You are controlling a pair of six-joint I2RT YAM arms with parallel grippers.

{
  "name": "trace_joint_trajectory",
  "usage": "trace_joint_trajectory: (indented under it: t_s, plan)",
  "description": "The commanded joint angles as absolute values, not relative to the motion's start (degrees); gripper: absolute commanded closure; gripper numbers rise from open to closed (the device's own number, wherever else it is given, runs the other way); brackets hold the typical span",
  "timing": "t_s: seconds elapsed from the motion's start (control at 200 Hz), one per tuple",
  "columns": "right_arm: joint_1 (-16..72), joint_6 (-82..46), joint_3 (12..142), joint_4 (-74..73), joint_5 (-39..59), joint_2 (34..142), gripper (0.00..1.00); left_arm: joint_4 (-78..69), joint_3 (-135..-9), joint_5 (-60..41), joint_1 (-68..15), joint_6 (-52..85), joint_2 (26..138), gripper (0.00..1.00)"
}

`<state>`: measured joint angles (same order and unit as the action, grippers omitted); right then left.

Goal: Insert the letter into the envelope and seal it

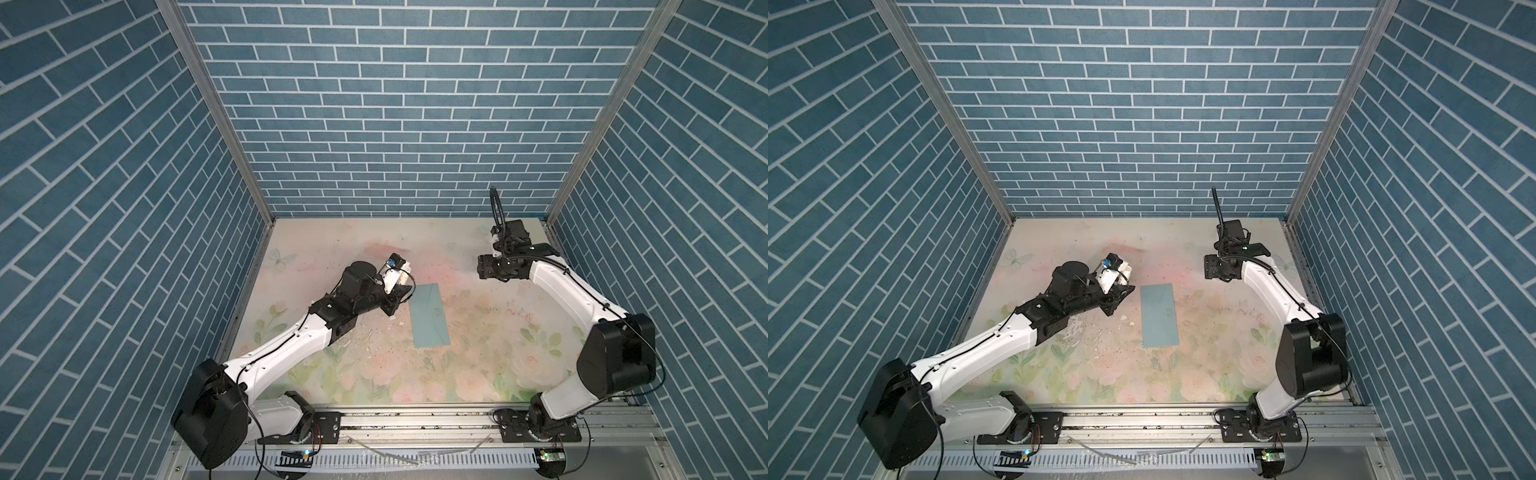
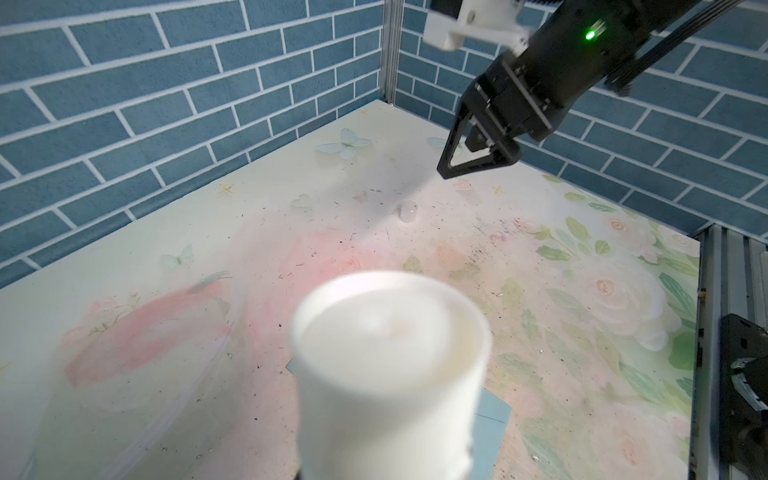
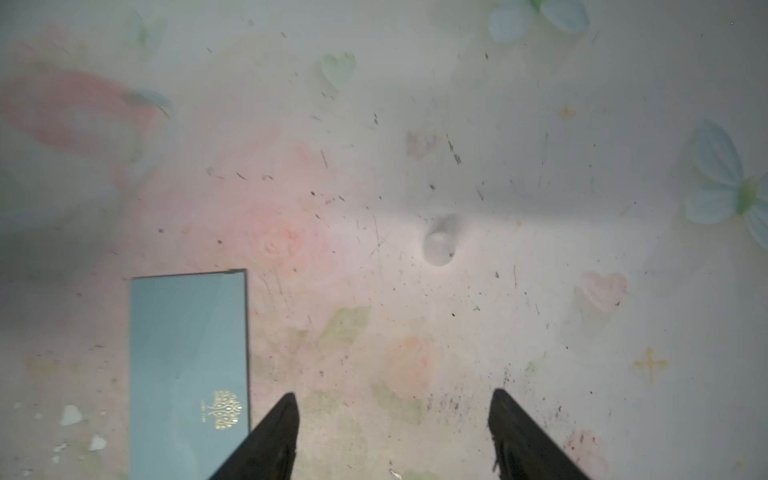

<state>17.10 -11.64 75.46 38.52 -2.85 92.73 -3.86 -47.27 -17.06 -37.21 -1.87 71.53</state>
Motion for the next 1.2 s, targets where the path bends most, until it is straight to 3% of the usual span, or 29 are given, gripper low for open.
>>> trace_joint_trajectory:
  t_s: [0.0, 0.395, 1.195]
  plan:
    - [16.36, -7.27, 79.83, 42.14, -5.73, 96.15, 0.28, -5.77, -46.59, -18.18, -37.09, -1.24, 71.38, 1.00]
    - [14.77, -5.10, 84.77, 41.31, -6.33, 108.51, 0.32, -6.59, -46.58, -19.32, -37.09, -0.75, 72.16, 1.00]
    - [12.94, -3.78, 91.71, 38.23, -6.06, 119.48, 0.54, -6.77, -47.29, -20.73, -37.09, 0.28, 73.92, 1.00]
